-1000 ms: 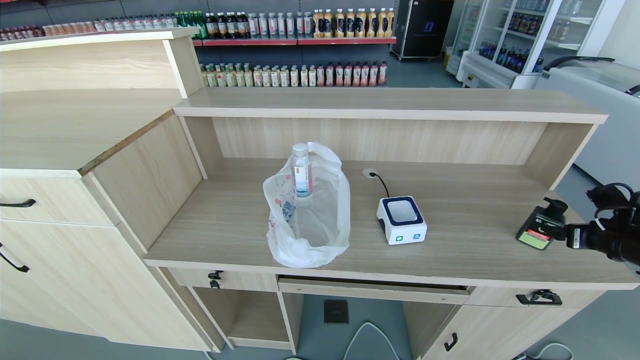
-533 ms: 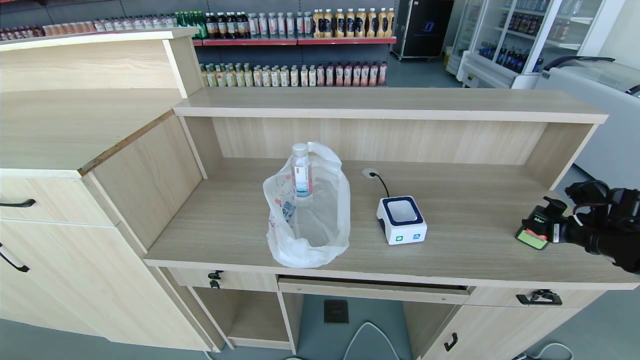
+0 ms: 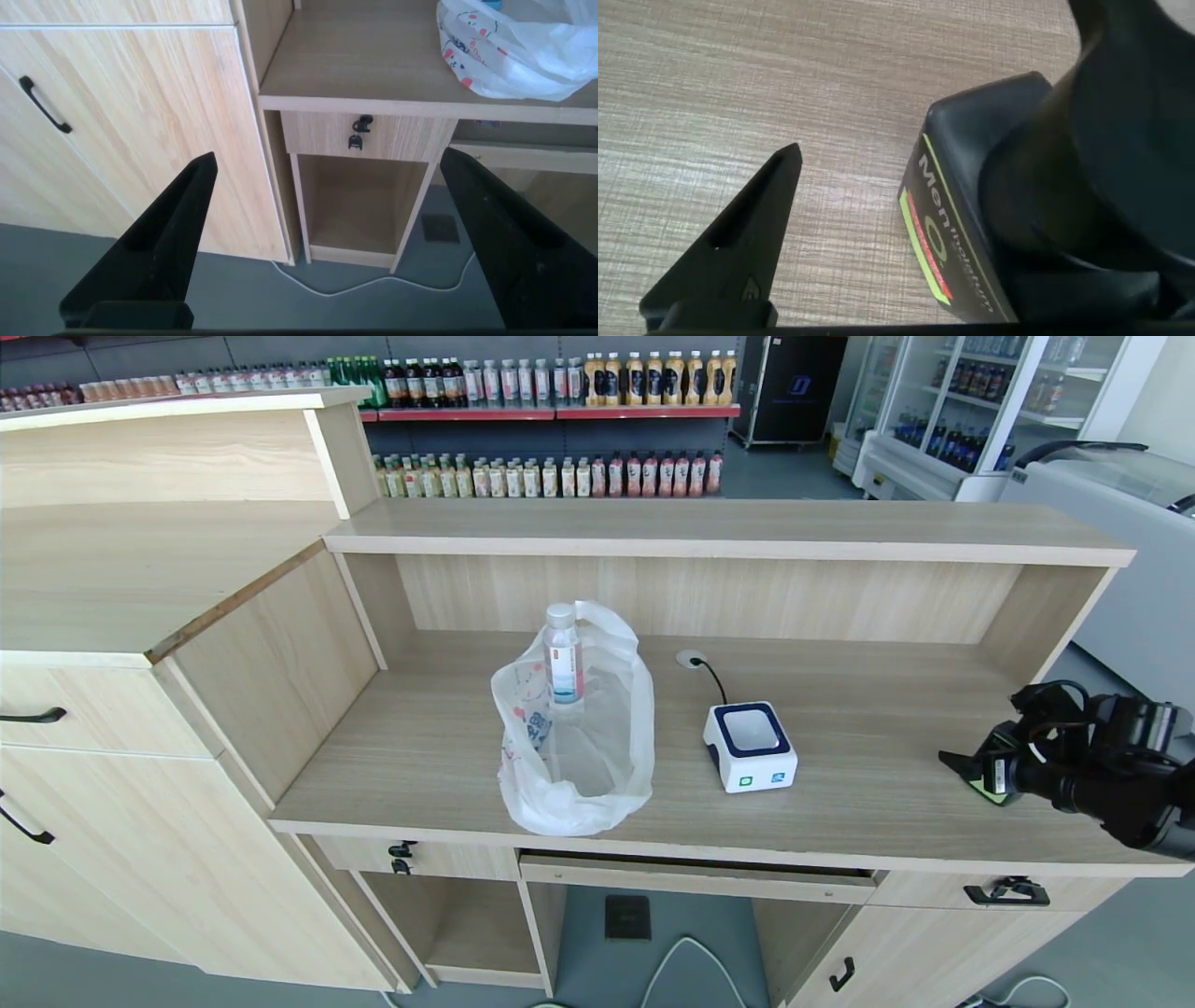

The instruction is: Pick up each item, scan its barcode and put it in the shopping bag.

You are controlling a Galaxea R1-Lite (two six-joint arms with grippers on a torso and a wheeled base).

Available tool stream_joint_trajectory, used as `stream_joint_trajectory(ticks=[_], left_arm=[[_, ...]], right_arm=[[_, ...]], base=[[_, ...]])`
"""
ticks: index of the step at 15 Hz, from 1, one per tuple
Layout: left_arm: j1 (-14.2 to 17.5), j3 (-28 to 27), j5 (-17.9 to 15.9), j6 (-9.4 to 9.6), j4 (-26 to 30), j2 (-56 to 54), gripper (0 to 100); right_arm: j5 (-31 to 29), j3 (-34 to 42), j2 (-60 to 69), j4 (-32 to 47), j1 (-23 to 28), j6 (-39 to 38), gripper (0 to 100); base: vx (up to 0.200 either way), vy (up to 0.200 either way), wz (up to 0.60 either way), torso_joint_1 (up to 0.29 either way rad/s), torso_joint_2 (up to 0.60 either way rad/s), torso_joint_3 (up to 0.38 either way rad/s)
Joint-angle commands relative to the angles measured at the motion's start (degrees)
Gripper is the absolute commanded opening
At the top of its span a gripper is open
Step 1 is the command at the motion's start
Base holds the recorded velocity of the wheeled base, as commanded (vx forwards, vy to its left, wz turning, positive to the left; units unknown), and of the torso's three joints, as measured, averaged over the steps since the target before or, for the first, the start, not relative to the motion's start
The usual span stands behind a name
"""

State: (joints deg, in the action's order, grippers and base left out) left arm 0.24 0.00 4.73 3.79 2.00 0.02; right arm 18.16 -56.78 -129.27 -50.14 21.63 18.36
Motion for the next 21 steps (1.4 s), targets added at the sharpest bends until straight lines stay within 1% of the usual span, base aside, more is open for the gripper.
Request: stream_joint_trajectory(ticks=[1, 2, 3, 6, 10, 12, 15, 16, 17, 18, 20, 21], left_arm=[[0.0, 0.0, 0.0, -0.01, 0.0, 0.0, 100], [0.0, 0.0, 0.0, -0.01, 0.0, 0.0, 100], [0.0, 0.0, 0.0, -0.01, 0.0, 0.0, 100], [0.0, 0.0, 0.0, -0.01, 0.0, 0.0, 100], [0.0, 0.0, 0.0, -0.01, 0.0, 0.0, 100], [0.0, 0.0, 0.0, -0.01, 0.0, 0.0, 100], [0.0, 0.0, 0.0, -0.01, 0.0, 0.0, 100], [0.0, 0.0, 0.0, -0.01, 0.0, 0.0, 100], [0.0, 0.0, 0.0, -0.01, 0.0, 0.0, 100], [0.0, 0.0, 0.0, -0.01, 0.0, 0.0, 100], [0.0, 0.0, 0.0, -0.01, 0.0, 0.0, 100], [0.0, 0.0, 0.0, -0.01, 0.0, 0.0, 100]], right_arm=[[0.0, -0.4, -1.3, -1.0, -0.5, 0.0, 100], [0.0, -0.8, -1.5, -1.5, -0.5, 0.0, 100], [0.1, -1.0, -1.8, -1.7, -0.6, -0.1, 0], [0.1, -1.1, -1.8, -2.3, -0.8, 0.7, 0], [0.1, -0.7, -0.9, -6.1, -0.8, 2.8, 0], [-0.1, -0.7, 2.3, -6.8, -0.5, 6.3, 0], [-0.1, 1.3, 10.7, -7.3, -0.4, 15.0, 0], [0.1, 4.0, 17.8, -9.6, -0.4, 21.8, 0], [0.6, 6.7, 23.1, -11.6, -0.9, 25.3, 0], [2.1, 9.9, 28.7, -12.9, -1.3, 28.7, 0], [5.2, 15.9, 39.7, -15.3, -2.5, 40.4, 0], [8.1, 18.2, 44.3, -17.1, -2.8, 45.4, 0]], base=[[0.000, 0.000, 0.00, 0.000, 0.00, 0.000], [0.000, 0.000, 0.00, 0.000, 0.00, 0.000], [0.000, 0.000, 0.00, 0.000, 0.00, 0.000], [0.000, 0.000, 0.00, 0.000, 0.00, 0.000], [0.000, 0.000, 0.00, 0.000, 0.00, 0.000], [0.000, 0.000, 0.00, 0.000, 0.00, 0.000], [0.000, 0.000, 0.00, 0.000, 0.00, 0.000], [0.000, 0.000, 0.00, 0.000, 0.00, 0.000], [0.000, 0.000, 0.00, 0.000, 0.00, 0.000], [0.000, 0.000, 0.00, 0.000, 0.00, 0.000], [0.000, 0.000, 0.00, 0.000, 0.00, 0.000], [0.000, 0.000, 0.00, 0.000, 0.00, 0.000]])
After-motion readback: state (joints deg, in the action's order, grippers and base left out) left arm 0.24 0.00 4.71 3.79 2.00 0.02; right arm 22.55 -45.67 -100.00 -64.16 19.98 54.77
